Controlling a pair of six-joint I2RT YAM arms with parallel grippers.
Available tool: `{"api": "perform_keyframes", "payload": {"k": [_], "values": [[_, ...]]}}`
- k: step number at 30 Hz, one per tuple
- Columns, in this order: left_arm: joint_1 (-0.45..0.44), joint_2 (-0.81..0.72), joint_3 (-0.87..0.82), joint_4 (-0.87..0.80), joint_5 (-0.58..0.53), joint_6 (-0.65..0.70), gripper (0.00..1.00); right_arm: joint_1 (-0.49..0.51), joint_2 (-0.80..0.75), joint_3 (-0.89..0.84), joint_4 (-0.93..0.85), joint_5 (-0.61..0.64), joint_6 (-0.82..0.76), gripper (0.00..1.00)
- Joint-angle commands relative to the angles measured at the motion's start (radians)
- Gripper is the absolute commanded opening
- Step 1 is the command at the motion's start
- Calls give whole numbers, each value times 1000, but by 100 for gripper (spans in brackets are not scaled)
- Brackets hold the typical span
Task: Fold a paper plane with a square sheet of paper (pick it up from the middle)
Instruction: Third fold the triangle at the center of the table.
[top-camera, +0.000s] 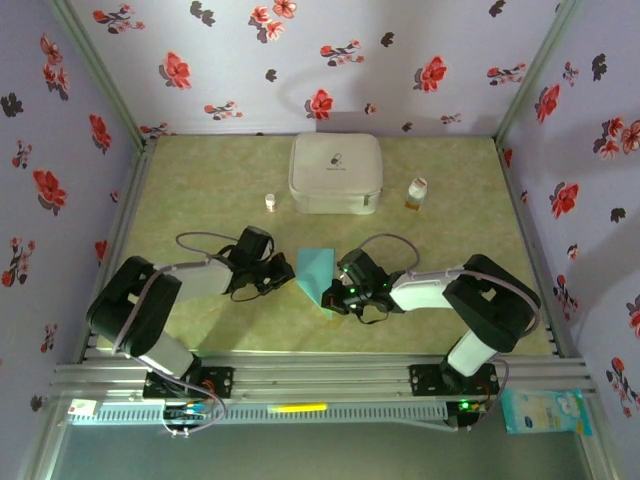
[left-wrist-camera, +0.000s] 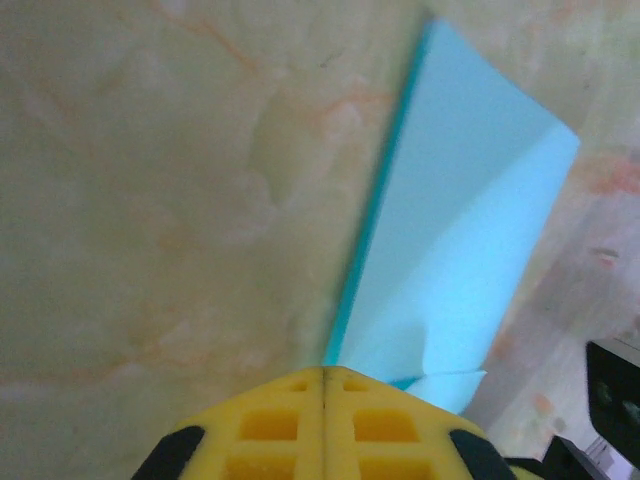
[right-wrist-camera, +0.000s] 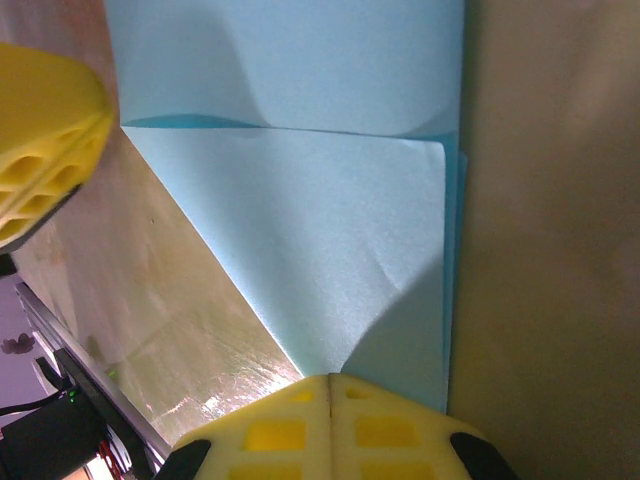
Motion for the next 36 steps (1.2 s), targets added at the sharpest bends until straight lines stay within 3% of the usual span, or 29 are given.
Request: {"api": "perform_keyframes", "payload": {"k": [1,11,22,27,36], "values": [[-15,-66,29,-55,-13,38,0,-4,27,-29,-150,51,-25,0],[-109,-5,30,56,38,49,0,-4,11,-21,-181,58,-33,0],[-103,141,36,25,-4,100,0,-5,-37,45,-230,54,-60,2],[-103,131,-8,24,-16,95,0,-3,-50,105,-221,21,-68,4],[-104,107,-22,11,-21,103,0,-1,79,207,-167,-18,-65,5]]}}
